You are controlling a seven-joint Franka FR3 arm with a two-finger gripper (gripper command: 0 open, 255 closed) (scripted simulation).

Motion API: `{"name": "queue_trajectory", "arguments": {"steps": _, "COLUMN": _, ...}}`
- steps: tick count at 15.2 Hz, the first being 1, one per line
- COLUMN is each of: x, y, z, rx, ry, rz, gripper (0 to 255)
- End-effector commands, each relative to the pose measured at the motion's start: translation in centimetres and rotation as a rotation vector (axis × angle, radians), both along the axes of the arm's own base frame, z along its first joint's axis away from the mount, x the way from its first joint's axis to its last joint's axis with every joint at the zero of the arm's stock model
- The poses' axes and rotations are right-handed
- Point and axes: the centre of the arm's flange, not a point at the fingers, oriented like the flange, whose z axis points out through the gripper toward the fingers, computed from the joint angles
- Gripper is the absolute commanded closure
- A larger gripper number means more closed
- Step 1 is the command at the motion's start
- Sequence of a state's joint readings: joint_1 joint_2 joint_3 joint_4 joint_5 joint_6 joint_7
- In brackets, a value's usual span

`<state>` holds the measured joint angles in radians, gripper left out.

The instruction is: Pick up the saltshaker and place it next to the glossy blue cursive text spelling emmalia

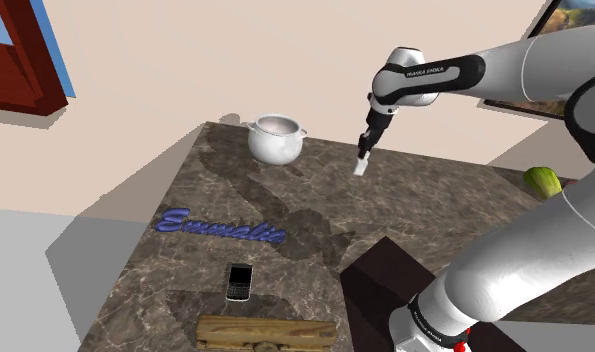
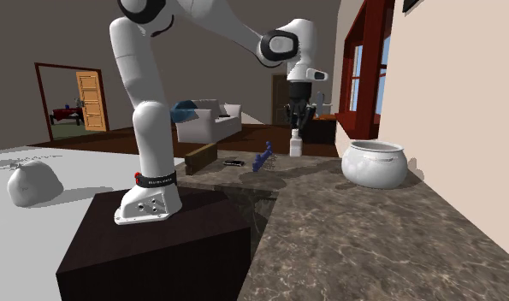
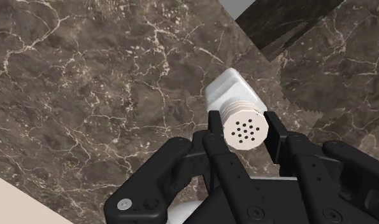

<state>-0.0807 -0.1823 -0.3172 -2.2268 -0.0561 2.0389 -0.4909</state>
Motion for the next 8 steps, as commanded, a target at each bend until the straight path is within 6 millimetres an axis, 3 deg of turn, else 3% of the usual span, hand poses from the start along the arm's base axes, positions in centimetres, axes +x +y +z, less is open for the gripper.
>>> {"name": "queue_trajectory", "arguments": {"steps": 1, "x": -0.5, "y": 2.7, "z": -0.1, "rx": -0.001, "ry": 0.0, "rz": -0.001, "gripper": 255}}
{"name": "queue_trajectory", "arguments": {"steps": 8, "x": -2.1, "y": 11.8, "z": -0.1, "rx": -0.001, "ry": 0.0, "rz": -0.001, "gripper": 255}}
